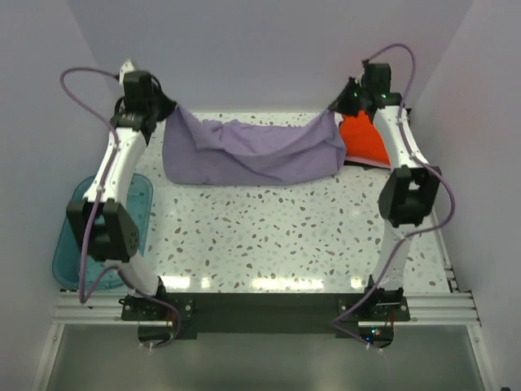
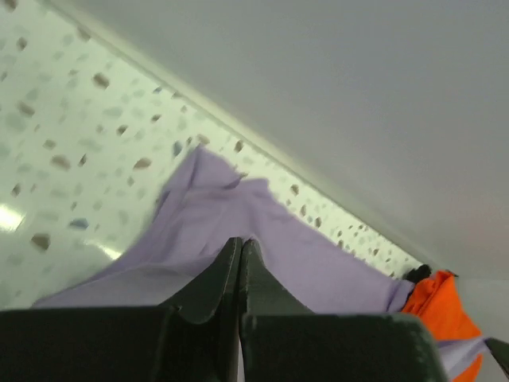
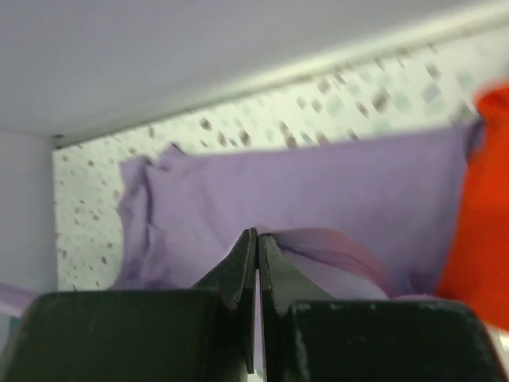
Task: Fold and stack the t-shirts
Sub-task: Flatten the tshirt out
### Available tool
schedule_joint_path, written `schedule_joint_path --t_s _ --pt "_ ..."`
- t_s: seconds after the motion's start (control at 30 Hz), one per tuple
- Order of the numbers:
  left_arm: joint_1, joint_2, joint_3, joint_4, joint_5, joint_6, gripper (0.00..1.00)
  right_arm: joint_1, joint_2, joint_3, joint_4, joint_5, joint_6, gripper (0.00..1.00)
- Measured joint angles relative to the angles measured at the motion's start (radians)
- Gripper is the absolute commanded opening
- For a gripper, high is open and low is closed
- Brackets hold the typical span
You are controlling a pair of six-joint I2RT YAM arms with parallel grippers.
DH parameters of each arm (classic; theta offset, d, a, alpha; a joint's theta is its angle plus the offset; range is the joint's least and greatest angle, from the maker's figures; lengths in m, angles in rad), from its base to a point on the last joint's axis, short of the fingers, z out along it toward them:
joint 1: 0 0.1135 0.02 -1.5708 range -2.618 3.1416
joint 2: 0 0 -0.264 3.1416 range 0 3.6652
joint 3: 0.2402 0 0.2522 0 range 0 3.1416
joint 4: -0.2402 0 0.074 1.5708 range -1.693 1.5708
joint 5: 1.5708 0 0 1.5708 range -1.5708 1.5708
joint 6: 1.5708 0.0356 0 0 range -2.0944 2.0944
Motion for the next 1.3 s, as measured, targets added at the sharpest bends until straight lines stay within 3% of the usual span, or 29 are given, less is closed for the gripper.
schedule_joint_path --t_s 0.13,0.17,0.23,0.33,0.47,0.6,0.77,0.93,1.07,1.17,1.3 --pt "0.019 0.386 0.651 -0.016 0.066 0.037 0.0 0.038 0.364 0.652 -0.026 -0.042 0.022 0.0" --pt "0.029 0.46 0.81 -0.024 0.089 0.043 0.0 0.039 0.383 0.693 -0.001 -0.047 0.035 0.0" --pt "0.051 0.494 0.921 0.026 0.118 0.046 0.0 0.025 0.334 0.628 0.084 -0.059 0.071 0.0" --pt "0.11 0.309 0.73 0.164 0.141 0.06 0.0 -0.014 0.138 0.367 0.222 -0.053 0.1 0.0" --pt "0.178 0.093 0.634 0.24 0.131 0.118 0.0 -0.062 0.034 0.353 0.312 -0.058 0.106 0.0" --pt "0.174 -0.081 0.528 0.353 0.146 0.153 0.0 -0.073 -0.062 0.258 0.396 -0.076 0.106 0.0" --pt "0.169 -0.319 0.09 0.484 0.164 0.152 0.0 -0.064 -0.132 -0.046 0.456 -0.134 0.105 0.0" --pt "0.168 -0.446 -0.352 0.431 0.153 0.095 0.0 -0.063 -0.13 -0.451 0.428 -0.174 0.092 0.0" --pt "0.169 -0.575 -0.651 0.265 0.119 0.031 0.0 -0.063 -0.145 -0.717 0.351 -0.157 0.072 0.0" --pt "0.169 -0.724 -0.789 0.129 0.075 0.008 0.0 -0.063 -0.203 -0.866 0.29 -0.113 0.053 0.0" --pt "0.169 -0.86 -0.851 0.008 0.045 0.006 0.0 -0.072 -0.359 -1.007 0.254 -0.048 0.03 0.0"
